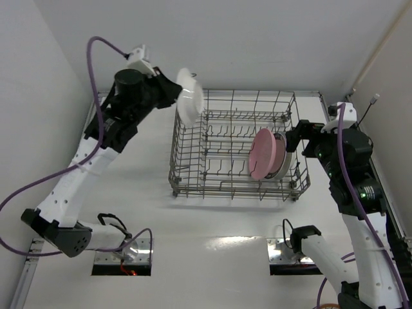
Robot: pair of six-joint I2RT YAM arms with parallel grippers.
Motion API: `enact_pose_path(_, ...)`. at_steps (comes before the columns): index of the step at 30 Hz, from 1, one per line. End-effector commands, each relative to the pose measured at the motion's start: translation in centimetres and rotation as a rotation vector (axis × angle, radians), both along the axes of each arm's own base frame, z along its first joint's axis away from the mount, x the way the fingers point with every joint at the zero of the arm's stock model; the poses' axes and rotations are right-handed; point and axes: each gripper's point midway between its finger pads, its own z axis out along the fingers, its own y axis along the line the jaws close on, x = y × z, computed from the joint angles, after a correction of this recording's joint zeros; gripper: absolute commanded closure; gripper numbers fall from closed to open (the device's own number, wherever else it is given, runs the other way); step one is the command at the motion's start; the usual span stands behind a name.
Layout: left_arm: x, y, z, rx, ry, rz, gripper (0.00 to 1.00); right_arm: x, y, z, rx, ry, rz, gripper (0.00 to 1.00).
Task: Load the plates into the dish rack
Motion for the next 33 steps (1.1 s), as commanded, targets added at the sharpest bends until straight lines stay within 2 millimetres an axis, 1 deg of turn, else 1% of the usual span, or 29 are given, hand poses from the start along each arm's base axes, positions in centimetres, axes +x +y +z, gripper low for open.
enact_pose_path(1,-1.5,-5.4,6.3,-0.117,-0.220,-0.176,1.00,0.4,0.1,1.2,0.036,-0.049,-0.008,0.00)
enact_pose_path(2,-2.2,-7.7,5.9,-0.113,-0.217,-0.226,1.00,0.4,0.4,1.2,0.039,-0.048,0.007,0.00)
enact_pose_path(3,-2.4,-8.6,5.3,-0.092,-0.214,-0.242,1.00,0.5,0.6,1.4,0.053,-0.058,0.014,0.00)
enact_pose_path(4,-2.4,-9.3,5.6,-0.096,-0.215,-0.239,1.00,0.2,0.8,1.7,0.057,-0.066,0.027,0.00)
enact_pose_path(5,-2.7,-10.6,5.0,-0.079,-0.200,-0.269,1.00,0.3,0.8,2.0,0.068,-0.077,0.026,0.00)
enact_pose_path(6,-1.7,-12.1,3.2,-0.054,-0.158,-0.279,1.00,0.0,1.0,2.2,0.080,-0.087,0.034,0.00)
enact_pose_path(7,-1.6,-12.9,3.1,-0.050,-0.150,-0.298,1.00,0.0,1.0,2.2,0.080,-0.087,0.035,0.00)
enact_pose_path(8,-2.0,-14.2,2.2,-0.053,-0.127,-0.334,1.00,0.1,1.0,2.5,0.081,-0.096,0.035,0.00)
enact_pose_path(9,-1.8,-15.0,1.4,-0.054,-0.105,-0.343,1.00,-0.2,1.0,2.7,0.083,-0.106,0.035,0.00)
enact_pose_path(10,-1.4,-16.2,-0.1,-0.036,-0.076,-0.356,1.00,-0.1,0.8,2.3,0.079,-0.098,0.022,0.00)
enact_pose_path(11,-1.7,-17.2,-0.2,-0.046,-0.073,-0.373,1.00,-0.3,0.7,2.5,0.080,-0.107,0.022,0.00)
enact_pose_path(13,-1.1,-18.3,-2.0,-0.034,-0.037,-0.370,1.00,-0.3,0.5,2.5,0.078,-0.108,0.010,0.00)
enact_pose_path(14,-0.8,-19.3,-3.1,-0.022,-0.018,-0.380,1.00,-0.2,0.3,2.5,0.076,-0.109,-0.001,0.00)
enact_pose_path(16,-0.1,-20.0,-4.2,-0.041,0.014,-0.367,1.00,-0.2,0.1,2.5,0.073,-0.109,-0.013,0.00)
enact_pose_path(17,-0.2,-20.6,-4.2,-0.053,0.012,-0.375,1.00,-0.3,0.1,2.3,0.072,-0.100,-0.013,0.00)
enact_pose_path(18,0.1,-21.0,-4.7,-0.061,0.020,-0.374,1.00,-0.2,-0.1,2.3,0.059,-0.101,-0.021,0.00)
enact_pose_path(20,-0.2,-22.0,-5.3,-0.069,0.024,-0.382,1.00,-0.2,-0.1,2.3,0.059,-0.101,-0.022,0.00)
enact_pose_path(21,0.2,-22.2,-5.5,-0.082,0.028,-0.370,1.00,-0.2,-0.3,2.3,0.048,-0.102,-0.030,0.00)
enact_pose_path(22,0.2,-22.2,-5.2,-0.089,0.019,-0.370,1.00,-0.2,-0.3,2.3,0.048,-0.102,-0.030,0.00)
enact_pose_path(23,0.2,-22.6,-5.2,-0.099,0.025,-0.361,1.00,-0.2,-0.3,1.9,0.047,-0.093,-0.030,0.00)
enact_pose_path(26,0.2,-23.4,-5.1,-0.118,0.032,-0.345,1.00,-0.1,-0.5,1.9,0.036,-0.094,-0.038,0.00)
enact_pose_path(27,0.3,-23.3,-5.0,-0.127,0.036,-0.330,1.00,-0.1,-0.5,1.9,0.036,-0.094,-0.038,0.00)
enact_pose_path(28,0.1,-23.9,-5.1,-0.127,0.036,-0.340,1.00,-0.1,-0.5,1.9,0.036,-0.094,-0.038,0.00)
enact_pose_path(29,0.2,-23.7,-5.1,-0.139,0.042,-0.324,1.00,-0.1,-0.5,1.9,0.036,-0.094,-0.038,0.00)
enact_pose_path(31,-0.1,-24.0,-4.0,-0.161,0.030,-0.322,1.00,-0.1,-0.7,1.5,0.024,-0.086,-0.045,0.00)
enact_pose_path(32,-0.2,-24.4,-4.5,-0.163,0.043,-0.316,1.00,-0.1,-0.7,1.5,0.024,-0.086,-0.045,0.00)
enact_pose_path(33,-0.3,-24.5,-4.0,-0.169,0.033,-0.308,1.00,-0.1,-0.7,1.5,0.024,-0.086,-0.045,0.00)
